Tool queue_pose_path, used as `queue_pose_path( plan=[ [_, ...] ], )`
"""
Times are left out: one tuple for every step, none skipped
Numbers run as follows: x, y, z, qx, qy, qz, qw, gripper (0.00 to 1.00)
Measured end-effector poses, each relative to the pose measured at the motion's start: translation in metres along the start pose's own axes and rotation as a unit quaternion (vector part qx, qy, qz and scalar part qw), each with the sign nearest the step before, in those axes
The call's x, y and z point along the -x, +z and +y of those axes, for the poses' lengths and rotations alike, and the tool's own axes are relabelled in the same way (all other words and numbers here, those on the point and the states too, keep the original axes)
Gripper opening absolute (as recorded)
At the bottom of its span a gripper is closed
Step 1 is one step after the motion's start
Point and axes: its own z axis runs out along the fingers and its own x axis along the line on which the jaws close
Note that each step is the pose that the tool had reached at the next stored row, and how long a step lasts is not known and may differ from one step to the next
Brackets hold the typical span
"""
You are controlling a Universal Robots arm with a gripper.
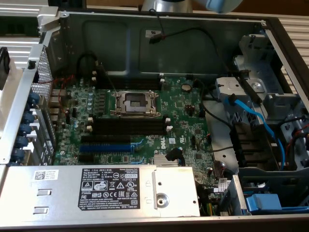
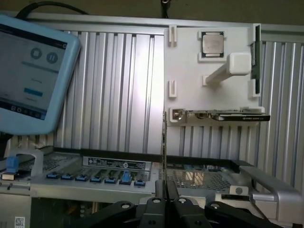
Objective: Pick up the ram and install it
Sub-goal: 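Pick up the ram and move it above insertion slot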
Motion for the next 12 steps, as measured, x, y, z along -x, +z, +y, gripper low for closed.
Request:
queue_pose_path(
  plan=[
    [0.000, -0.0001, -0.0041, 0.0008, 0.000, 0.0000, 1.0000, 0.12],
    [0.000, -0.0002, -0.0081, 0.0016, 0.000, -0.0001, 1.0000, 0.12],
    [-0.001, -0.0002, -0.0123, 0.0021, 0.000, -0.0001, 1.0000, 0.12],
    [-0.001, -0.0003, -0.0167, 0.0025, 0.000, -0.0001, 1.0000, 0.12],
    [-0.001, -0.0003, -0.0213, 0.0027, 0.000, -0.0001, 1.0000, 0.12],
    [-0.001, -0.0004, -0.0259, 0.0029, 0.000, -0.0001, 1.0000, 0.12],
    [-0.001, -0.0004, -0.0304, 0.0031, -0.001, -0.0001, 1.0000, 0.12],
    [-0.002, -0.0005, -0.0350, 0.0032, -0.001, -0.0001, 1.0000, 0.12],
    [-0.002, -0.0006, -0.0396, 0.0033, -0.001, -0.0001, 1.0000, 0.12],
    [-0.002, -0.0007, -0.0440, 0.0035, -0.001, -0.0001, 1.0000, 0.12],
    [-0.002, -0.0008, -0.0485, 0.0036, -0.001, -0.0001, 1.0000, 0.12],
    [-0.003, -0.0009, -0.0532, 0.0037, -0.001, -0.0001, 1.0000, 0.12]
  ],
)
